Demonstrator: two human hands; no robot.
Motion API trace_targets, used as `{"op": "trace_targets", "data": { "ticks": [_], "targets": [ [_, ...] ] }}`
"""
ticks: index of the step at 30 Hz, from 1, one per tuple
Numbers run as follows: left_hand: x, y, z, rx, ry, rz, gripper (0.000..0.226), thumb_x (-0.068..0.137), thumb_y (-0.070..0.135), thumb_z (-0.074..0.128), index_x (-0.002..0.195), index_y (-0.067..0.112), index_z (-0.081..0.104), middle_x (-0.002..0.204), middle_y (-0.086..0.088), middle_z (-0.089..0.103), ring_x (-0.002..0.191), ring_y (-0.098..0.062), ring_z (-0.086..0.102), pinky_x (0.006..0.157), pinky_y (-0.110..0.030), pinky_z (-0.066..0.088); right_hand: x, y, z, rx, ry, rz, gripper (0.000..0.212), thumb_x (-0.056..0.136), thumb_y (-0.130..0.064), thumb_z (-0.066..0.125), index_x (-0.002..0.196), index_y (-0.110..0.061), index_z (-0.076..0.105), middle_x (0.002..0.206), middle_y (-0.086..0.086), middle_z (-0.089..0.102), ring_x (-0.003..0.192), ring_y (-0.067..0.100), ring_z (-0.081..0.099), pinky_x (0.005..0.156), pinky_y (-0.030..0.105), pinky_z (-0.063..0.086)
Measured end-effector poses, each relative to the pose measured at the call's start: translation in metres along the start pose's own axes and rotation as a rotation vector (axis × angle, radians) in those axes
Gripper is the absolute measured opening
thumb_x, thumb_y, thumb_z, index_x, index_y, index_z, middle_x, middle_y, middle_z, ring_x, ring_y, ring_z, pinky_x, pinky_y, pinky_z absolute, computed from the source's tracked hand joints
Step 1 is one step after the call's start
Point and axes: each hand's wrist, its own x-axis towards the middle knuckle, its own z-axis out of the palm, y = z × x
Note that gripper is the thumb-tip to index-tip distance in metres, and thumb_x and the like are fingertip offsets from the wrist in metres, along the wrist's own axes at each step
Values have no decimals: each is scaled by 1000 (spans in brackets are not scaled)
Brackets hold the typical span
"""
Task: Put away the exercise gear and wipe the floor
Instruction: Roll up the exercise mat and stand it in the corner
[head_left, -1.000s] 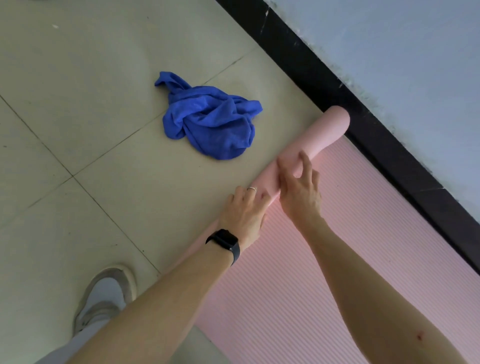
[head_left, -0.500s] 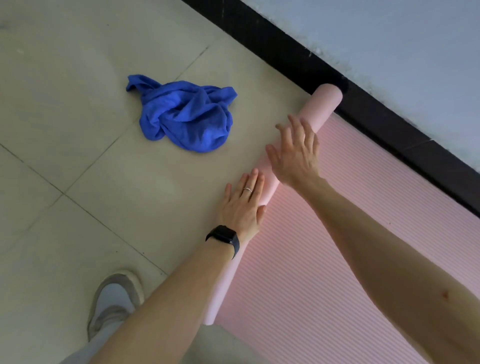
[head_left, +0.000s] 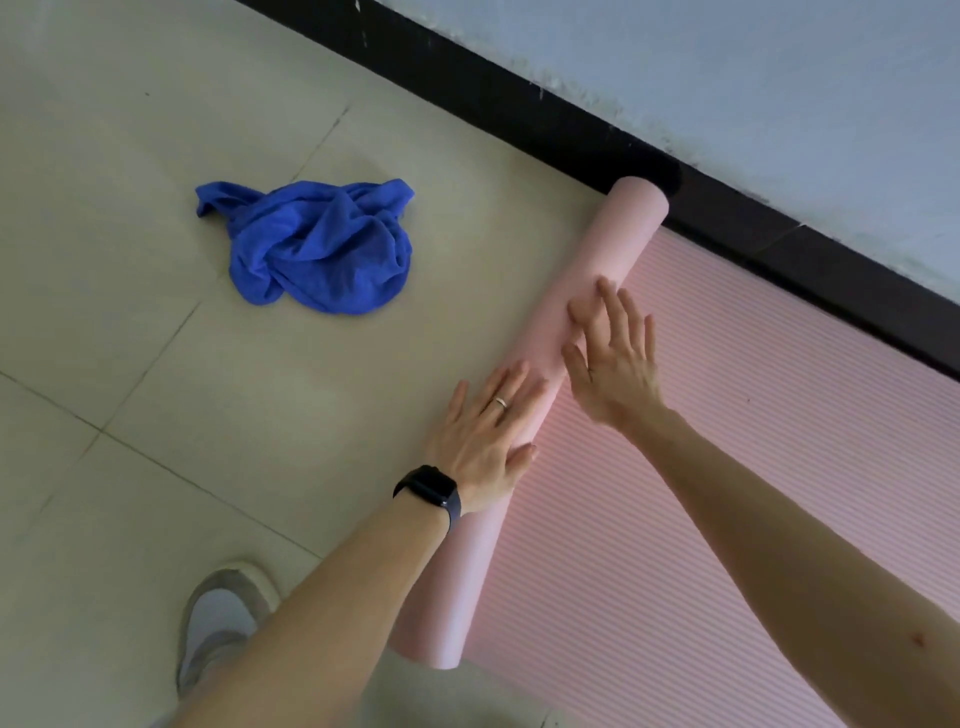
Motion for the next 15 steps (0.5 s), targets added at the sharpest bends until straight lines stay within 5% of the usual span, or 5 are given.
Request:
{"op": "trace_targets", "data": {
  "ticks": [3, 7, 10, 12, 15],
  "targets": [
    [1, 32, 19, -1, 13, -80, 78, 93, 36, 49, 159, 23, 9, 167, -1, -2, 152, -22, -1, 119, -54, 15, 15, -13, -16, 40, 123, 38, 46, 99, -46, 35, 137, -22, 43, 164, 10, 11, 152, 36, -1, 119, 65, 2],
    [2, 52, 21, 19, -28, -126, 71, 94, 36, 32, 159, 21, 9, 166, 0, -7, 152, -20, -7, 121, -51, 10, 32, -17, -14, -171, -84, -120, 58, 103, -56, 13, 157, -38, 10, 167, 0, -8, 151, 27, -18, 120, 60, -6],
    [3, 49, 6, -138, -91, -34, 68, 94, 41, 14, 158, 26, -3, 165, 6, -10, 152, -15, -8, 123, -47, 10, 12, 7, 2, -138, -97, -54, 57, 102, -55, 6, 157, -41, 0, 165, -6, -19, 149, 20, -25, 120, 60, -2],
    [0, 38, -7, -195, -54, -47, 65, 98, 41, 19, 158, 28, -4, 166, 2, -3, 153, -14, 0, 124, -41, 10, -3, 21, 7, -107, -92, -4, 56, 103, -54, 5, 155, -43, -10, 162, -9, -26, 148, 16, -29, 121, 59, -3],
    [1, 24, -19, -51, -168, -75, 69, 102, 51, 24, 156, 27, -12, 162, 7, -21, 151, -11, -13, 123, -40, -3, -21, 41, 4, -82, -116, 33, 55, 102, -57, 2, 152, -46, -19, 159, -14, -32, 146, 13, -31, 121, 57, -6]
  ]
}}
